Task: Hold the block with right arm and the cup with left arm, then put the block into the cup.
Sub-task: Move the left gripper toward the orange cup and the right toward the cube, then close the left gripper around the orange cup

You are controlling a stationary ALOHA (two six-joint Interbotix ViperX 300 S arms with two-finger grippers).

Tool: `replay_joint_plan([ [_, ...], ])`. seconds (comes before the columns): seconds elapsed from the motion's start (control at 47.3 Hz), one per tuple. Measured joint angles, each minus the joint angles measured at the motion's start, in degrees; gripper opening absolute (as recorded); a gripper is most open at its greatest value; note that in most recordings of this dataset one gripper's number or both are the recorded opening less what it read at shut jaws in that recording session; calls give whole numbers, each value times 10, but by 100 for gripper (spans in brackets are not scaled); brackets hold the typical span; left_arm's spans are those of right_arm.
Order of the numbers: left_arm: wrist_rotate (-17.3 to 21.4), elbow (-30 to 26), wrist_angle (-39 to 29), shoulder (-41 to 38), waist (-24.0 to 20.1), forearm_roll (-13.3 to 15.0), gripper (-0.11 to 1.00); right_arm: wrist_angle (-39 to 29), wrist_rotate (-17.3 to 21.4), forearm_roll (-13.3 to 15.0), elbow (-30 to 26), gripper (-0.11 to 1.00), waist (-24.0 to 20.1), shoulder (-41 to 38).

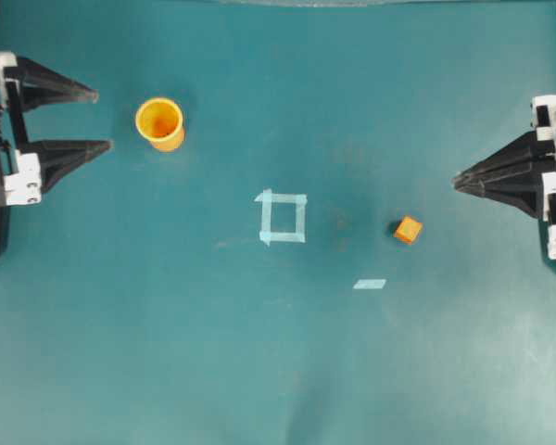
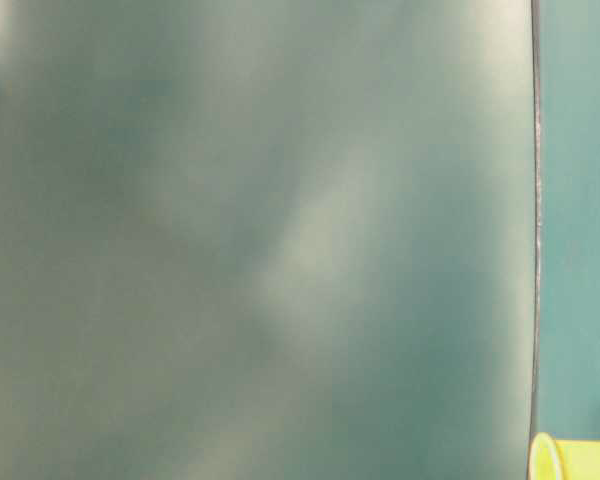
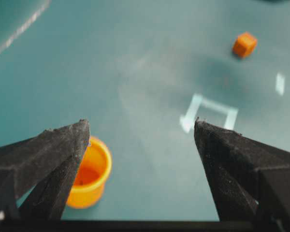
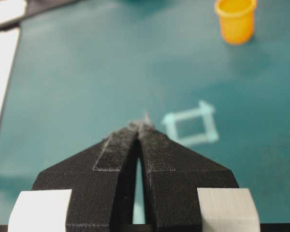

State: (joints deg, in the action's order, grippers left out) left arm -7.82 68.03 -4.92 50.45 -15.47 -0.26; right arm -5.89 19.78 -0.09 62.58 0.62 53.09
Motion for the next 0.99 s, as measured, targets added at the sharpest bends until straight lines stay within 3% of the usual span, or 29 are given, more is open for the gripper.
replay_joint_plan([
  [0.127,-11,4,-1,-32,0,0,89,-16,18,0,0,6,1,0],
  [0.338,-24,4,1,-84,0,0,89,-55,38,0,-1,51,1,-8],
  [0.486,-24,5,1,-113,0,0,89,-95,66,0,-6,68,1,-34],
  [0.824,-21,4,0,-206,0,-5,89,-188,83,9,-33,68,1,-149],
  [0.993,-21,-9,0,-265,-9,-5,89,-198,83,23,-51,68,1,-198],
])
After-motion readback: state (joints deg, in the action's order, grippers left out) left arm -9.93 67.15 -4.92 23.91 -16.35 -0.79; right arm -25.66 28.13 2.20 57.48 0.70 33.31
